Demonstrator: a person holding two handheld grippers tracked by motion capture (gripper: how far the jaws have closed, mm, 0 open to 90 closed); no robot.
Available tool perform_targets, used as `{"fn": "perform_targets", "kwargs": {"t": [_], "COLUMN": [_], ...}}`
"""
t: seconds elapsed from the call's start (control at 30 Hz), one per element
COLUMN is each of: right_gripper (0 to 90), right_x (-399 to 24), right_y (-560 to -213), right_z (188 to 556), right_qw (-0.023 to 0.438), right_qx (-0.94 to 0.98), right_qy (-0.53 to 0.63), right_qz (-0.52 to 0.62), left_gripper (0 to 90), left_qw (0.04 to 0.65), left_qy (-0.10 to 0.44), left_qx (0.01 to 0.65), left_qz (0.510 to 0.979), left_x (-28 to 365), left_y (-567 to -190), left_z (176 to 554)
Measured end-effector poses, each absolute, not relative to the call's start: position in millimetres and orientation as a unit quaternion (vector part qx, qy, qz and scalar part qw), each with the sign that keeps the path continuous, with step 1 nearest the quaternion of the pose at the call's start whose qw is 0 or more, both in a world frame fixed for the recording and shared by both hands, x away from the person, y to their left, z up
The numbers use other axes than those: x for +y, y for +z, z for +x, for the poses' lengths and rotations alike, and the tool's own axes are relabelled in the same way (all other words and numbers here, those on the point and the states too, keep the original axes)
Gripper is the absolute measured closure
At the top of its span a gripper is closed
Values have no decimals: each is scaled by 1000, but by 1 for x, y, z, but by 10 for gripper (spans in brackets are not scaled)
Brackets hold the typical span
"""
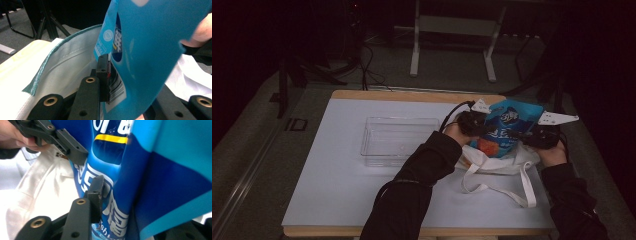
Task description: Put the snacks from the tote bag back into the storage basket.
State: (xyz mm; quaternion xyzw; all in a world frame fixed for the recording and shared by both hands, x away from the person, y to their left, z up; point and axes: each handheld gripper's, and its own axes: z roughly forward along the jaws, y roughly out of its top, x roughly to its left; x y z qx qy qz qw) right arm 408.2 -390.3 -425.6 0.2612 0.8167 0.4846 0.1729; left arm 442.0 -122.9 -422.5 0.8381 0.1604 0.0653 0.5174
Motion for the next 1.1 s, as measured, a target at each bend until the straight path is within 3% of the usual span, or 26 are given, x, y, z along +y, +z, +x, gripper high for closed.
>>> {"fn": "perform_targets", "kwargs": {"t": [0.17,0.23,0.4,1.1], "right_gripper": [676,743,793,831], "right_x": [-389,-389,-389,-390], "right_y": [-425,-425,-424,-392], "right_z": [408,407,407,397], "right_qw": [172,174,168,180], "right_qx": [819,815,813,816], "right_qy": [481,484,482,477], "right_qz": [261,267,279,272], "left_gripper": [785,832,863,900], "left_qw": [512,512,509,520], "left_qy": [68,68,78,89], "left_qx": [164,169,174,164], "left_qz": [840,839,839,834], "left_x": [-125,-126,-128,-129], "left_y": [-422,-421,-420,-388], "left_z": [444,444,443,432]}}
